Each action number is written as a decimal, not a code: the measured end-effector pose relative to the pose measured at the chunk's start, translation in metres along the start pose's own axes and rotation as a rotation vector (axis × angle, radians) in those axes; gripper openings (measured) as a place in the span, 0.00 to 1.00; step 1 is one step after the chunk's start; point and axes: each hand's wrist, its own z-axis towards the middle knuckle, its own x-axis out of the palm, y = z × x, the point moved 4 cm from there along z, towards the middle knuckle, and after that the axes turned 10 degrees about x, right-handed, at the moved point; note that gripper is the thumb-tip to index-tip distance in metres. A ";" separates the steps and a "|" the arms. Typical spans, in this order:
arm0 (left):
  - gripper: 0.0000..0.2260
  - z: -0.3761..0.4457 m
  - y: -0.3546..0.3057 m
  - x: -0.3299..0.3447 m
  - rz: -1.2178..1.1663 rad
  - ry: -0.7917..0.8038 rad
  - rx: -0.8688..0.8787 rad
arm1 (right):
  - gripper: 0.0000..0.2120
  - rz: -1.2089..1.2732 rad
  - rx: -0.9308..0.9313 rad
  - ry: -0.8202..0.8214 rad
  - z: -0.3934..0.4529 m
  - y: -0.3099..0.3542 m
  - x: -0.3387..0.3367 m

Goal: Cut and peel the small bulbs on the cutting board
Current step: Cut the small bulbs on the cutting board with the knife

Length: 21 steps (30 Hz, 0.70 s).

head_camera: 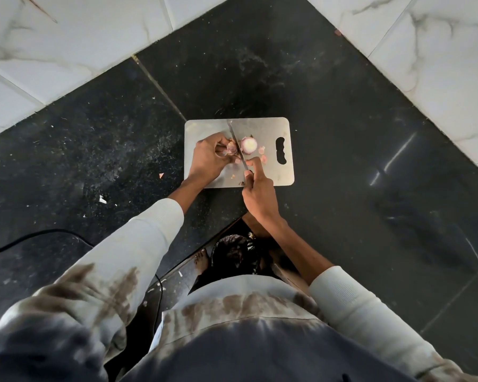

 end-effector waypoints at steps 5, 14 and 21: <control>0.13 0.003 -0.001 0.001 0.010 0.008 0.018 | 0.16 -0.003 0.005 0.011 0.002 0.000 -0.001; 0.13 0.003 -0.001 0.001 0.012 0.003 -0.003 | 0.23 0.001 0.043 0.066 0.018 0.003 0.002; 0.14 0.001 0.003 0.000 0.022 0.005 0.003 | 0.22 -0.016 0.043 0.086 0.014 0.003 -0.003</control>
